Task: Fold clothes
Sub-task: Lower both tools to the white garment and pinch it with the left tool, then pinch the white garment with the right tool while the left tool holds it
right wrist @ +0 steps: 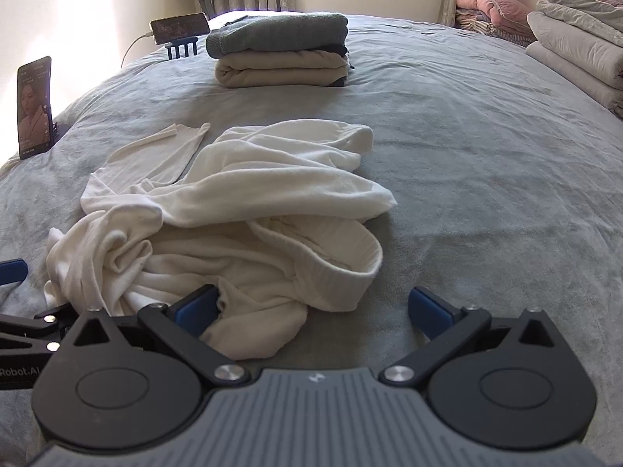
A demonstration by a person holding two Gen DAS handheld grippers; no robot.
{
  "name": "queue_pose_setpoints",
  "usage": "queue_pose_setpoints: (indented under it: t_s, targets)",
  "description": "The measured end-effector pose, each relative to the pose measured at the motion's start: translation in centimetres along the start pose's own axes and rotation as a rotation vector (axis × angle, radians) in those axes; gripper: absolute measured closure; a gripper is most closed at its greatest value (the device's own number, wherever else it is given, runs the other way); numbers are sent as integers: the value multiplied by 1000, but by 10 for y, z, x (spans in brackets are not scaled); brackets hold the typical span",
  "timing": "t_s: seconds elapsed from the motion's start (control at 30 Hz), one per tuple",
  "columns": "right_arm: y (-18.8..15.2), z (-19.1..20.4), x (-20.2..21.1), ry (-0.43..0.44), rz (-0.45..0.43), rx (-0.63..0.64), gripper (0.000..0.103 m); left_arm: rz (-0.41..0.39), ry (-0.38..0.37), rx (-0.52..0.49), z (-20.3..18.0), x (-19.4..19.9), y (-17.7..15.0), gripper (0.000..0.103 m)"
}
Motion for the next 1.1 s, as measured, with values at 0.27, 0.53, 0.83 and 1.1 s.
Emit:
queue_pose_setpoints:
  t_s: [0.27, 0.53, 0.83, 1.1]
  targets:
    - [-1, -13, 19, 12, 1, -55, 0, -60, -119, -34, -14, 12, 2, 33]
    - [3, -33, 35, 5, -44, -107, 0, -50, -315, -30, -41, 26, -4, 88]
    - [7, -46, 37, 2, -64, -149, 8, -46, -687, -177, -108, 81, -22, 90]
    - [8, -38, 23, 26, -57, -113, 33, -51, -611, -190, -106, 80, -19, 46]
Point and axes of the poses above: each gripper's, at about its wrist camera, not at the fingertips, and x roughly against the way its jaws point, z to its left, y to its top, the point moved 8 cm from there along -x, roughly the way its jaws point, and after that the axes turned 1 degree about z, right-handed, at the moved point
